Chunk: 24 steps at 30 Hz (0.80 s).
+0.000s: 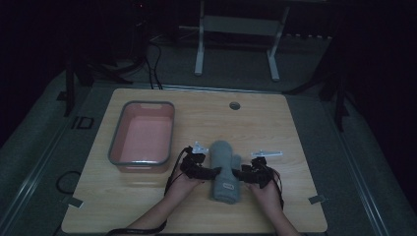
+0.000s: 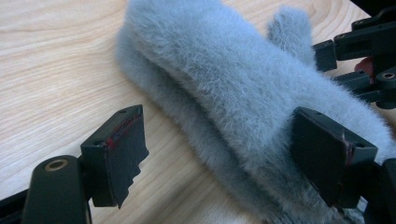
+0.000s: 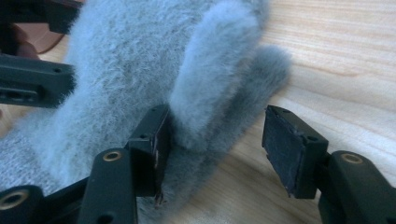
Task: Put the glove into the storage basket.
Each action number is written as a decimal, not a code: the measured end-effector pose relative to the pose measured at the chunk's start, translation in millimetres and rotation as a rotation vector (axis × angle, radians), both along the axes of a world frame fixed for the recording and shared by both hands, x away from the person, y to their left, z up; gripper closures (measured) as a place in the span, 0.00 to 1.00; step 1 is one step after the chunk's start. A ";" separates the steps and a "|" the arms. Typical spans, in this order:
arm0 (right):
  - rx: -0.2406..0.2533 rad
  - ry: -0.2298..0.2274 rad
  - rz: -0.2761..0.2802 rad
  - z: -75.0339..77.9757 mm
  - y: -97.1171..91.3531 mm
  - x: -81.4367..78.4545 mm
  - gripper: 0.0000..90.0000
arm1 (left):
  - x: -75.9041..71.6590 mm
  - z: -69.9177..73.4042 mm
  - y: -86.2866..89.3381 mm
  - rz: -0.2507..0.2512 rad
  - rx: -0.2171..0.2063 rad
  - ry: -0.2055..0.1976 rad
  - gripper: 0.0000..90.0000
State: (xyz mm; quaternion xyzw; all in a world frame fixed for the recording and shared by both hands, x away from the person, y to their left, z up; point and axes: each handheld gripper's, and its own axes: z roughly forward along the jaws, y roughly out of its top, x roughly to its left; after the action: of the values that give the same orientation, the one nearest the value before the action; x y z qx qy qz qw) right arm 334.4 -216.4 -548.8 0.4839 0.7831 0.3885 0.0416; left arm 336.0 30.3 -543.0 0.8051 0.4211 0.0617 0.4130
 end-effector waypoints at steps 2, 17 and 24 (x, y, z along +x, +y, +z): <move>0.010 0.024 0.015 -2.0 1.3 2.2 0.47 | 2.0 -3.4 -0.9 -0.005 0.000 0.018 0.22; 0.011 0.047 0.104 -1.5 11.9 7.8 0.77 | 10.0 -17.2 -1.1 -0.071 -0.066 0.123 0.64; -0.016 -0.009 0.130 5.1 16.2 2.6 0.88 | 7.8 -10.4 -3.9 -0.080 -0.041 0.088 0.89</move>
State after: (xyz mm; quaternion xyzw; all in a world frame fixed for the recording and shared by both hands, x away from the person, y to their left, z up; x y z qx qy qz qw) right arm 337.1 -200.3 -543.8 0.4297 0.8158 0.3864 0.0236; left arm 343.9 26.4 -553.3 0.8147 0.4074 0.0008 0.4126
